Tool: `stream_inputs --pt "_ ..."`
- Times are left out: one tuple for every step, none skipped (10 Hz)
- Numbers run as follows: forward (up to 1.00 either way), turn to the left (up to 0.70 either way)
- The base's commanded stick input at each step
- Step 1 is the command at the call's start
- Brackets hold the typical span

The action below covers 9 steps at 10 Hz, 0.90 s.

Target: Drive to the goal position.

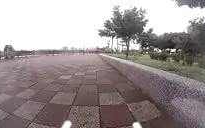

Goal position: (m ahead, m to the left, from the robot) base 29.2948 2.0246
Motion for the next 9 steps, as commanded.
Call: stream_inputs --pt "0.00 0.70" --pt "0.00 0.70" --pt "0.00 0.70" --pt "0.00 0.70" --pt "0.00 0.70" --pt "0.00 0.70" --pt "0.00 0.70" --pt "0.00 0.70" --pt "0.00 0.70"
